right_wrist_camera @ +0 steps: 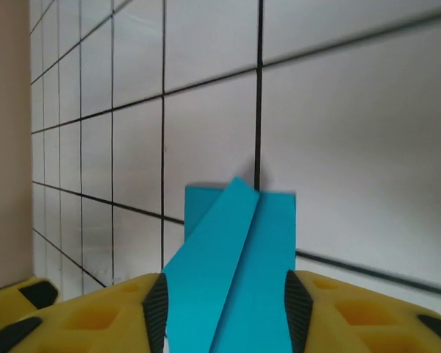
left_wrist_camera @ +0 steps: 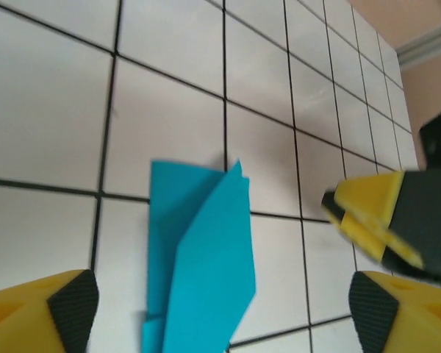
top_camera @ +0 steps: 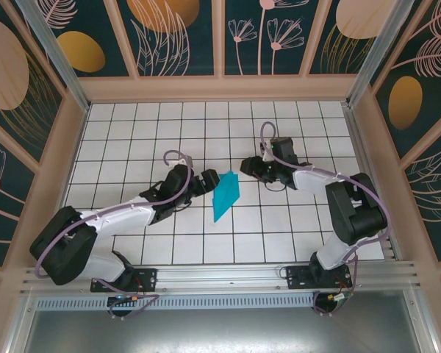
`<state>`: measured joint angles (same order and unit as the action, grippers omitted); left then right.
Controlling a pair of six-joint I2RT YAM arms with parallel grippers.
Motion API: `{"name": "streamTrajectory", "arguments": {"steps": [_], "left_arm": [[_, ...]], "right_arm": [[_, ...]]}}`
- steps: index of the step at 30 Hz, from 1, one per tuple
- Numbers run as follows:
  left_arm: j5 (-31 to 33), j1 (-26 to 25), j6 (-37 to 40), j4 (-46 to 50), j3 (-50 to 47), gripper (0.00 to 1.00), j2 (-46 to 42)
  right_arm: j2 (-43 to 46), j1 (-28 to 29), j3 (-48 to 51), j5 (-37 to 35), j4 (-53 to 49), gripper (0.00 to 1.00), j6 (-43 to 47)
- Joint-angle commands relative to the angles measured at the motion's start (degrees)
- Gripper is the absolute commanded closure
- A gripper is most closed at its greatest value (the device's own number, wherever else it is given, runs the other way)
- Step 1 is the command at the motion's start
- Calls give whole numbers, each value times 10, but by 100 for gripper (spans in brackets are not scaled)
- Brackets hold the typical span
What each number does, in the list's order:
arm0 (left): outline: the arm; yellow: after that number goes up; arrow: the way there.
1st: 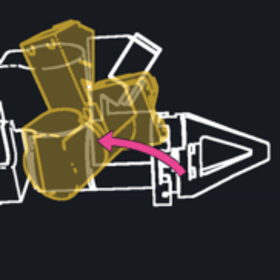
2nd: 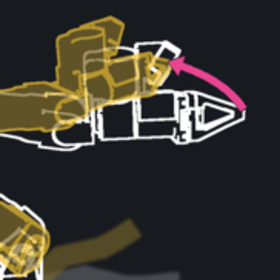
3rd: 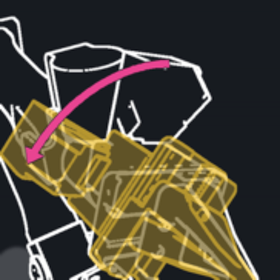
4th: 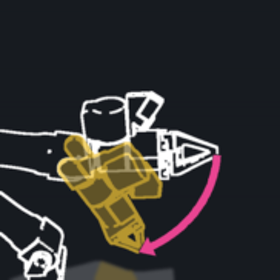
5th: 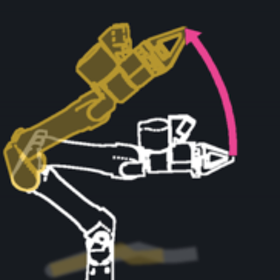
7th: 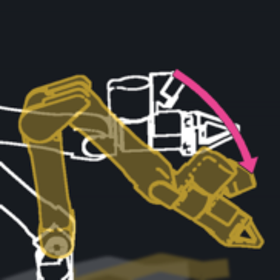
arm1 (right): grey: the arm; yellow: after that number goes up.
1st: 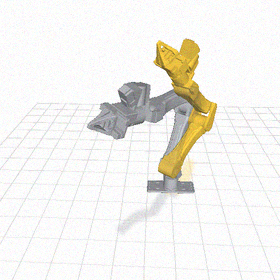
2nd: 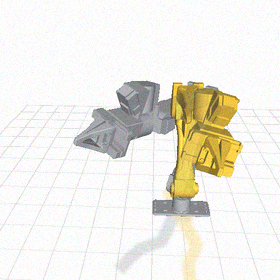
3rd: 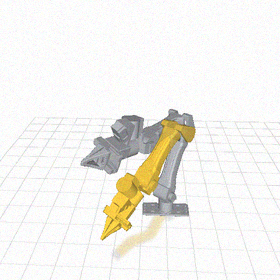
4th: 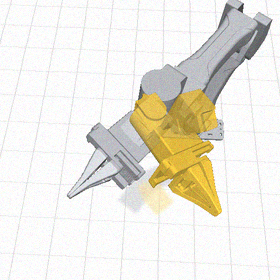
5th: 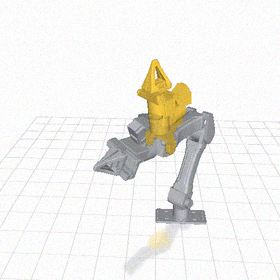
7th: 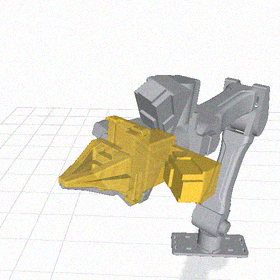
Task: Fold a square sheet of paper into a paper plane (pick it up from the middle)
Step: Pick up the paper from the center of the table.
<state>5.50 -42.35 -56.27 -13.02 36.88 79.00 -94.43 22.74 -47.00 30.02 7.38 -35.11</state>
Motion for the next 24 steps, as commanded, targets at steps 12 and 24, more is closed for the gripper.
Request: {"name": "streamTrajectory", "arguments": {"steps": [12, 24], "left_arm": [[3, 16, -30, -24, -45, 1, 2], [-6, 25, -42, -24, -53, 2, 8]], "right_arm": [[-82, 77, -15, 14, 55, 58, -101], [-124, 104, -52, 47, 55, 66, -106]]}}
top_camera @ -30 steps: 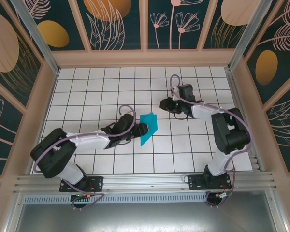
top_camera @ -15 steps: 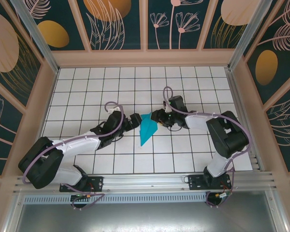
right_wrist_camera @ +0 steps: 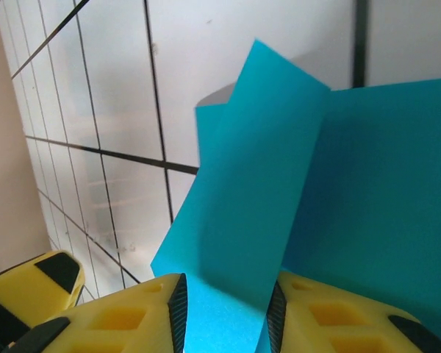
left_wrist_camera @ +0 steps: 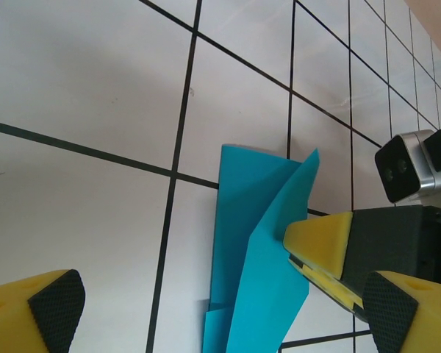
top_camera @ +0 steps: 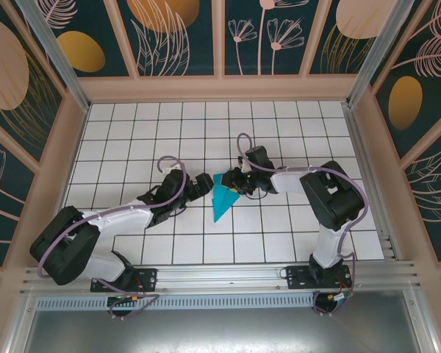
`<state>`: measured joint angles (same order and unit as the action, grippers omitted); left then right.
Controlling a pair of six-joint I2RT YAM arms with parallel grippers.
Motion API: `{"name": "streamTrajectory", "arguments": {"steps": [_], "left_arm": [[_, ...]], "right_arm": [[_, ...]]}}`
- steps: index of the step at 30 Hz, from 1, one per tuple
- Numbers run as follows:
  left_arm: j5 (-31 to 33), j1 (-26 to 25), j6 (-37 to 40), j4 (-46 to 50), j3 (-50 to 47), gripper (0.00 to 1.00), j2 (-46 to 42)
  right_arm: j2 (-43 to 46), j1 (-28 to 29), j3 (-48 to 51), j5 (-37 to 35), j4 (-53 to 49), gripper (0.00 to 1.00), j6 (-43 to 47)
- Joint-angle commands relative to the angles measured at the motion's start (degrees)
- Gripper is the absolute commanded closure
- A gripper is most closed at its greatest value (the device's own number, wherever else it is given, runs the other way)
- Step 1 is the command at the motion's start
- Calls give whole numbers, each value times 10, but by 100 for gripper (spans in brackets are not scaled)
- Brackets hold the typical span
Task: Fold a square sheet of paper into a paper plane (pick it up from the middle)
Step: Pick up the paper from the center of the table.
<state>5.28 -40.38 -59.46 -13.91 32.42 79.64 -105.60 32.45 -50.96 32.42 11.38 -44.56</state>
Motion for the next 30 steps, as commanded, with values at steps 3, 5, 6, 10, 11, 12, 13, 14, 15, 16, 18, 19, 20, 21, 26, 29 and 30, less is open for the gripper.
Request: {"name": "streamTrajectory", "arguments": {"steps": [3, 5, 6, 10, 11, 12, 13, 14, 15, 16, 18, 19, 20, 21, 26, 29, 30], "left_arm": [[-7, 8, -15, -16, -13, 2, -2], [-11, 11, -19, -19, -17, 2, -5], [-12, 11, -21, -21, -18, 2, -5], [-20, 14, -25, -28, -24, 1, -9], [-21, 15, -27, -29, -25, 2, -10], [-23, 15, -28, -30, -26, 1, -10], [-23, 17, -29, -29, -26, 1, -12], [-25, 17, -31, -29, -28, 1, -13], [-25, 17, -31, -30, -28, 2, -15], [-28, 17, -33, -30, -30, 2, -19], [-31, 17, -36, -31, -34, 1, -27], [-34, 18, -37, -32, -35, 1, -31], [-38, 18, -40, -32, -38, 1, -37], [-44, 19, -42, -37, -41, 2, -43], [-114, 24, -66, -99, -57, 1, -76], [-163, 25, -90, -146, -60, 1, -88], [-178, 25, -101, -163, -60, 1, -89]], "right_arm": [[-8, 11, -1, 35, 37, 68, -16], [-4, 16, 10, 35, 48, 69, -17], [-3, 17, 14, 34, 52, 71, -17], [-10, 26, 29, 30, 66, 74, -15], [-14, 27, 28, 27, 63, 76, -13], [-17, 26, 27, 25, 61, 80, -12], [-18, 26, 25, 22, 60, 83, -11], [-15, 26, 25, 20, 62, 86, -11], [-10, 25, 24, 18, 64, 91, -9], [-4, 25, 23, 16, 64, 95, -5], [13, 22, 19, 6, 60, 99, 5], [24, 19, 17, 3, 60, 100, 11], [36, 13, 16, 3, 62, 100, 14], [50, 7, 17, 9, 67, 100, 17], [104, -43, 24, 104, 138, 100, -11], [111, -71, 23, 171, 195, 99, -61], [113, -80, 21, 191, 213, 99, -80]]}}
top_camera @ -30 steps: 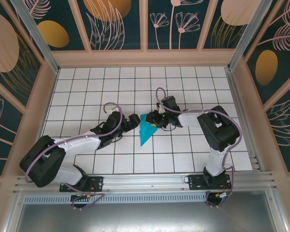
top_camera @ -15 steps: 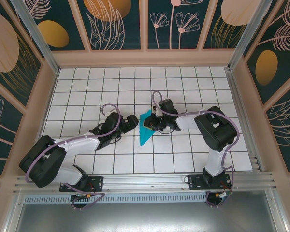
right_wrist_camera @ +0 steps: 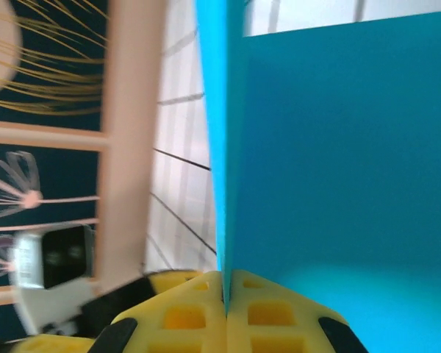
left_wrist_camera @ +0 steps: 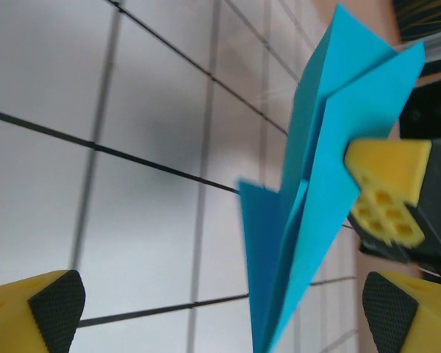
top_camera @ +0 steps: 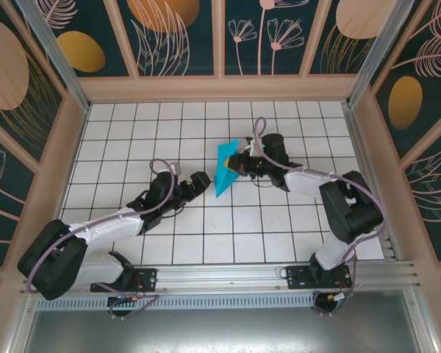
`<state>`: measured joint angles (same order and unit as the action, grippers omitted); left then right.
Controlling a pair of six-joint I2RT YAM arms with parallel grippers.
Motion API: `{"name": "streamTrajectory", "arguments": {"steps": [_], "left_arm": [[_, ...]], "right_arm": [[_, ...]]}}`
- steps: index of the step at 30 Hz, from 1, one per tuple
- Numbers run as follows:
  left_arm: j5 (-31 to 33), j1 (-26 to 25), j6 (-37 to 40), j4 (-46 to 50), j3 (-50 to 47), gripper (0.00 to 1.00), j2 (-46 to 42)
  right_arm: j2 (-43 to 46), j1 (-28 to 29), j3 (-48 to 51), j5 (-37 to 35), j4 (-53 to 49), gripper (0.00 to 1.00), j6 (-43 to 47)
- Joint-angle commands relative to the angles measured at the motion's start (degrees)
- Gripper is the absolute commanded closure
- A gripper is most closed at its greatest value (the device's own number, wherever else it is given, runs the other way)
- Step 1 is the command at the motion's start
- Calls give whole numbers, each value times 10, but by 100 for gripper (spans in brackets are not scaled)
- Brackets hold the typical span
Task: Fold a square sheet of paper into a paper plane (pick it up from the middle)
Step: Pick up the paper from the center of the table.
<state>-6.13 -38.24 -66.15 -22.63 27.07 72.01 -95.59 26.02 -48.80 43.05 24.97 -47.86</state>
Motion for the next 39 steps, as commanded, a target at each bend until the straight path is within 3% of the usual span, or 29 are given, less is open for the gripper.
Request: {"name": "streamTrajectory", "arguments": {"steps": [1, 9, 16, 22, 34, 36, 39], "left_arm": [[-74, 4, -45, -90, -7, 2, -13], [-146, 5, -103, -232, 14, 1, 40], [-162, 6, -155, -355, 19, 5, 104], [-158, 7, -145, -375, 24, 32, 113], [-144, 11, -96, -272, 45, 82, 86], [-147, 11, -82, -254, 50, 90, 84], [-135, 11, -49, -194, 60, 96, 72]], "right_arm": [[15, -19, -1, 96, 91, 99, -62], [12, -20, -8, 154, 186, 99, -187], [10, -10, -10, 162, 194, 98, -216], [1, -7, -8, 165, 180, 98, -209], [1, -3, -21, 172, 99, 95, -160], [5, -7, -27, 165, 68, 90, -137], [23, -18, -36, 137, -11, 71, -81]]}}
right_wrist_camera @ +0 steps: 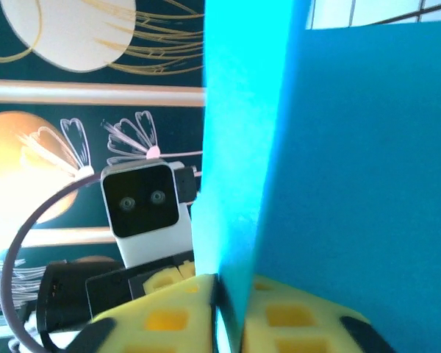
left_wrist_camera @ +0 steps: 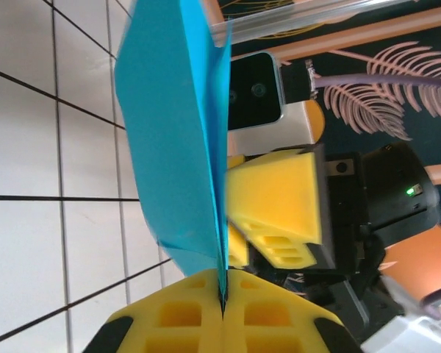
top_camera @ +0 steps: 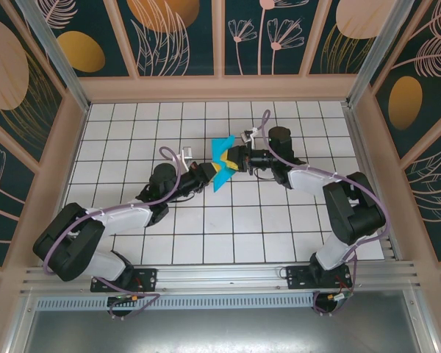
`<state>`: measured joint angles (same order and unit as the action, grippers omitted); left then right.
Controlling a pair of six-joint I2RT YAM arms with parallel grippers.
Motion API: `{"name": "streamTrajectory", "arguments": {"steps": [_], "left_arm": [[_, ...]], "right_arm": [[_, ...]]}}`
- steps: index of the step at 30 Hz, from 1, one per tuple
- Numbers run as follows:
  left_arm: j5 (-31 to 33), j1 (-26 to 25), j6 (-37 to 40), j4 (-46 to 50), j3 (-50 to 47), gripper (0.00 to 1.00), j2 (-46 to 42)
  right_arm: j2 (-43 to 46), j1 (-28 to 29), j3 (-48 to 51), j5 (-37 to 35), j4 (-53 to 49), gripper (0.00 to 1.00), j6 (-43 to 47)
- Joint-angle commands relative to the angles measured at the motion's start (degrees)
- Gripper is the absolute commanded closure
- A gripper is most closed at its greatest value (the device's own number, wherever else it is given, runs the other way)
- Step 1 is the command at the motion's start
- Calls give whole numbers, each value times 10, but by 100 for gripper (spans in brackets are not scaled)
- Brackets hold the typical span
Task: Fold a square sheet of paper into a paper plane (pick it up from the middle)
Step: Pick up the paper from the center of the table.
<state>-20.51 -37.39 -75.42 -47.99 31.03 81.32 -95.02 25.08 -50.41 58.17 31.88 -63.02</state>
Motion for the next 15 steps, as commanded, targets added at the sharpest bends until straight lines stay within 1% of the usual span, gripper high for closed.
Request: {"name": "streamTrajectory", "arguments": {"steps": [1, 3, 4, 6, 9, 11, 15], "left_arm": [[20, 3, 61, 92, 26, 97, -29], [68, 3, 118, 209, 46, 97, -48], [97, 3, 146, 268, 61, 97, -56], [174, 3, 205, 405, 95, 95, -65], [276, 3, 258, 555, 144, 94, -58], [332, 2, 277, 627, 172, 93, -46], [450, -8, 283, 753, 232, 91, -2]], "right_arm": [[26, -14, -23, -33, -115, 64, 97], [50, -23, -35, -93, -205, 51, 161], [59, -25, -39, -123, -241, 48, 189], [79, -27, -46, -198, -307, 41, 233], [100, -27, -37, -267, -342, 36, 258], [107, -27, -30, -293, -351, 35, 262], [109, -24, -17, -324, -353, 34, 260]]}}
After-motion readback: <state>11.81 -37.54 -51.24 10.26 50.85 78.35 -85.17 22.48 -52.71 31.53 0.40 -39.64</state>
